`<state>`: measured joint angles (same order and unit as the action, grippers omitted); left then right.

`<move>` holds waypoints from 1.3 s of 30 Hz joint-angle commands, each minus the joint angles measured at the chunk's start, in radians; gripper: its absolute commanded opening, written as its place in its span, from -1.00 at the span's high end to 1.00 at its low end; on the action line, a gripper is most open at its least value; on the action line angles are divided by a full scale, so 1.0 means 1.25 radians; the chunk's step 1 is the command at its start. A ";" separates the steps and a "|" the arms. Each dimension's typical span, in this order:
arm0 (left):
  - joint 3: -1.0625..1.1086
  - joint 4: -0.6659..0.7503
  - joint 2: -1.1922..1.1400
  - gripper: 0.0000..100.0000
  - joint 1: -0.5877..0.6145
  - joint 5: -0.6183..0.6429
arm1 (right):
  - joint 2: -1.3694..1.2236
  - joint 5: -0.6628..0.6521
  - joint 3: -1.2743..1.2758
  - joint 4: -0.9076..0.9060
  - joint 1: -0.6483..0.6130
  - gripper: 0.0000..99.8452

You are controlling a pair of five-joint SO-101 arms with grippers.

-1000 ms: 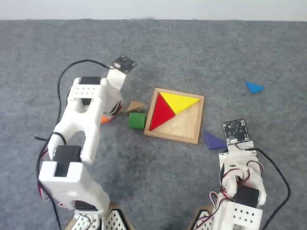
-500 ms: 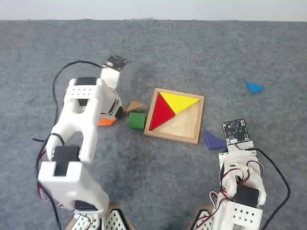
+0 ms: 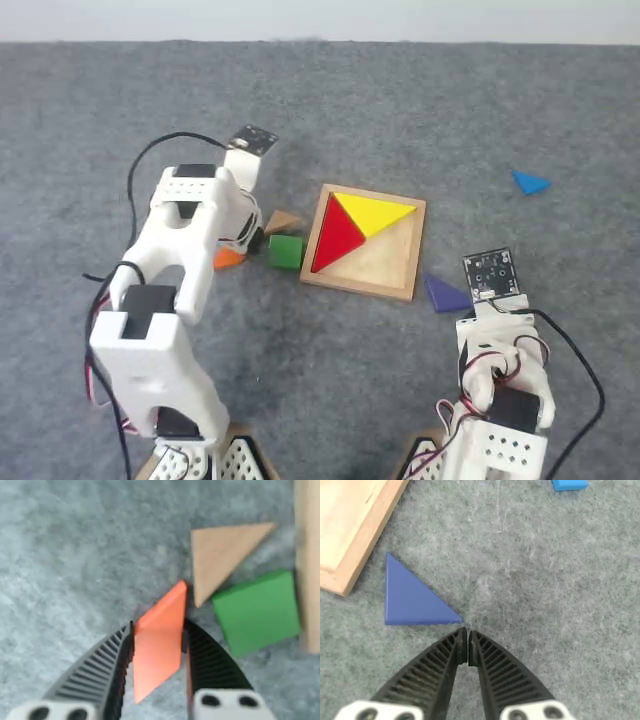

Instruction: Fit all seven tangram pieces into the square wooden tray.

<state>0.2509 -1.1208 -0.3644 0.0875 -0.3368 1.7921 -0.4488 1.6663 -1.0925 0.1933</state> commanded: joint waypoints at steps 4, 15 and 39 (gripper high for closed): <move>0.018 -0.025 0.010 0.97 -0.047 -0.014 | 0.012 -0.011 0.014 -0.003 -0.007 0.98; 0.010 -0.080 0.169 0.97 -0.047 -0.010 | 0.012 -0.011 0.014 -0.003 -0.007 0.98; -0.050 -0.025 -0.022 0.67 0.028 -0.074 | 0.012 -0.011 0.014 -0.004 -0.007 0.98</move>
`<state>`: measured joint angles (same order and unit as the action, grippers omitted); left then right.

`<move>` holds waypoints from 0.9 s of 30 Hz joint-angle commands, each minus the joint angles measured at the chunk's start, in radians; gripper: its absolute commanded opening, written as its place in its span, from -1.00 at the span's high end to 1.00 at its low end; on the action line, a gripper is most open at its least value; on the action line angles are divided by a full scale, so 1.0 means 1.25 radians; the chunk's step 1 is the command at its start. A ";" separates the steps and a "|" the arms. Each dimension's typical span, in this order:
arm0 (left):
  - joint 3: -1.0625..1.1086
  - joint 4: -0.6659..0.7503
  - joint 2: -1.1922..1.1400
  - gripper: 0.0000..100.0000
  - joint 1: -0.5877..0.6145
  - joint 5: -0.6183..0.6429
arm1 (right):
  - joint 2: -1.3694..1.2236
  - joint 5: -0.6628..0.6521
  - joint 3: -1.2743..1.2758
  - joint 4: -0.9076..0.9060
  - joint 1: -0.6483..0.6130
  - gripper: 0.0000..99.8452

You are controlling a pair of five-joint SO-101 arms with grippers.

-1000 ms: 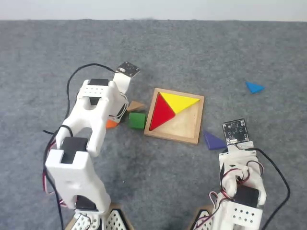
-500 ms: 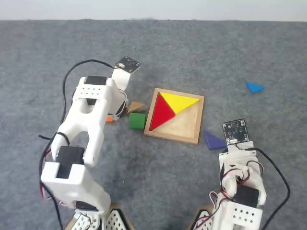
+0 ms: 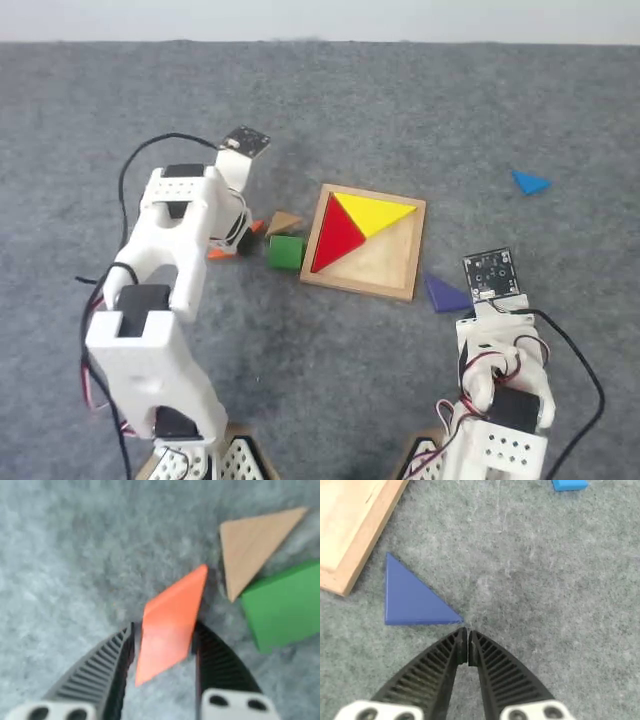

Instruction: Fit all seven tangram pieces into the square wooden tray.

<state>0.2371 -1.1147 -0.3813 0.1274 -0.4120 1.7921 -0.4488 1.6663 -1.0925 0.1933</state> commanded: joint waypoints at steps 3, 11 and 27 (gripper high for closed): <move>-0.020 -0.053 -0.009 0.81 -0.020 -0.036 | 0.012 -0.011 0.014 -0.004 -0.007 0.98; 0.036 -0.066 0.037 0.98 -0.060 -0.037 | 0.012 -0.011 0.014 -0.004 -0.007 0.98; 0.125 -0.018 0.265 0.80 -0.050 0.001 | 0.012 -0.011 0.014 -0.006 -0.007 0.98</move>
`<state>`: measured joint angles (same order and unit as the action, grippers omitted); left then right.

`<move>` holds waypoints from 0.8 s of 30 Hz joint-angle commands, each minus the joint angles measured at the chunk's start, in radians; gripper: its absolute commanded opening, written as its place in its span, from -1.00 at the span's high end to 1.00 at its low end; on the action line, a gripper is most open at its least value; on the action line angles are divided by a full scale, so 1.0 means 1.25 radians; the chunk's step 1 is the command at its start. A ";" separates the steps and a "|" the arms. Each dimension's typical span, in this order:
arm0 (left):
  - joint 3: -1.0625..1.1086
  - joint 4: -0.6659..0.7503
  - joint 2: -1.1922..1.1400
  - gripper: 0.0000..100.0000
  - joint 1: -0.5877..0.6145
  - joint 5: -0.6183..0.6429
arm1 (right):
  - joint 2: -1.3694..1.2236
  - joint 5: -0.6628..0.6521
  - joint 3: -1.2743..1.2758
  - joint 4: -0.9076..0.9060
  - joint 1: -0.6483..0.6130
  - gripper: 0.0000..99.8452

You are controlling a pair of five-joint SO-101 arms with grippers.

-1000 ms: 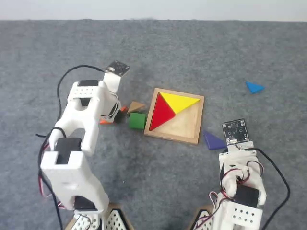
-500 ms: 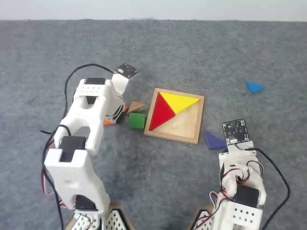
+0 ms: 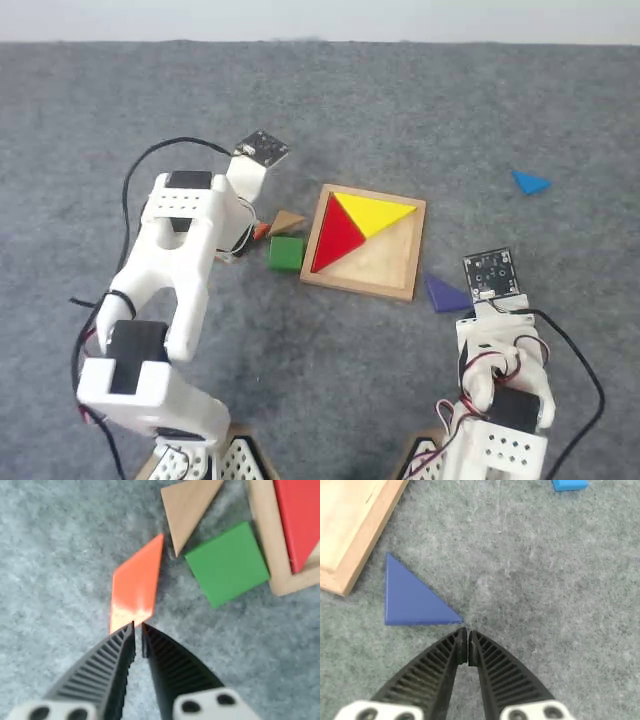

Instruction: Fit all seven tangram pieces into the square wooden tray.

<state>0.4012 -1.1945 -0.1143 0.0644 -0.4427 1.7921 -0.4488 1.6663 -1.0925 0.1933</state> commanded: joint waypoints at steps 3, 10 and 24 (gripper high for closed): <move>-0.004 0.109 0.036 0.60 0.026 0.077 | 0.012 -0.011 0.014 -0.006 -0.007 0.98; -0.042 0.153 -0.126 0.57 0.027 0.064 | 0.012 -0.011 0.014 -0.006 -0.007 0.98; -0.190 -0.042 -0.263 0.98 0.027 0.012 | 0.012 -0.011 0.014 -0.004 -0.007 0.98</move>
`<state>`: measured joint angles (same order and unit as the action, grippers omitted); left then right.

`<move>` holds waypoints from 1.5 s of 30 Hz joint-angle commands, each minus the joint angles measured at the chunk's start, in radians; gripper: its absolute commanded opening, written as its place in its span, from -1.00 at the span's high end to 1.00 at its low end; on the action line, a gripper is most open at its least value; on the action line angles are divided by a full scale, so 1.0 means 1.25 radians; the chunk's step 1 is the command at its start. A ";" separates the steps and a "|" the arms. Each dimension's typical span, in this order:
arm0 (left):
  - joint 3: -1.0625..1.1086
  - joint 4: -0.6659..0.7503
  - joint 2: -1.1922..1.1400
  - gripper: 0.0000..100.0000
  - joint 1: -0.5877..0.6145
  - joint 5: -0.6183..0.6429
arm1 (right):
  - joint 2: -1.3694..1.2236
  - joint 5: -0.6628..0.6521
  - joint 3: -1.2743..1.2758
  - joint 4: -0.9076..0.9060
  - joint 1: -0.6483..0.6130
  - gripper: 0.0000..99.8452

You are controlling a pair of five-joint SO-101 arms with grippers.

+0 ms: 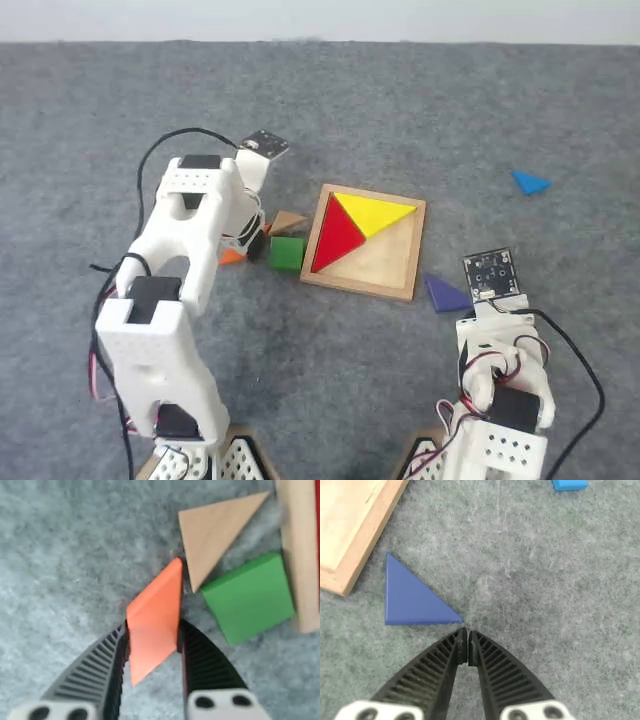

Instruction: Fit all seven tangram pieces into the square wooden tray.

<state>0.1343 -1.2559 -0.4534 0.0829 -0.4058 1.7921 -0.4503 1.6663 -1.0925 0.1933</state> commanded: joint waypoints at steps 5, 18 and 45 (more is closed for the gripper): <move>0.143 0.064 0.161 0.98 0.017 -0.017 | 0.012 -0.010 0.014 -0.004 -0.007 0.98; 0.287 0.082 0.438 0.87 0.016 -0.009 | 0.012 -0.010 0.014 -0.006 -0.007 0.98; 0.025 0.011 0.006 0.97 0.018 0.029 | 0.012 -0.010 0.014 -0.004 -0.007 0.98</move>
<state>0.1695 -1.2236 -0.4319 0.1013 -0.3491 1.7921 -0.4503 1.6663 -1.0925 0.1918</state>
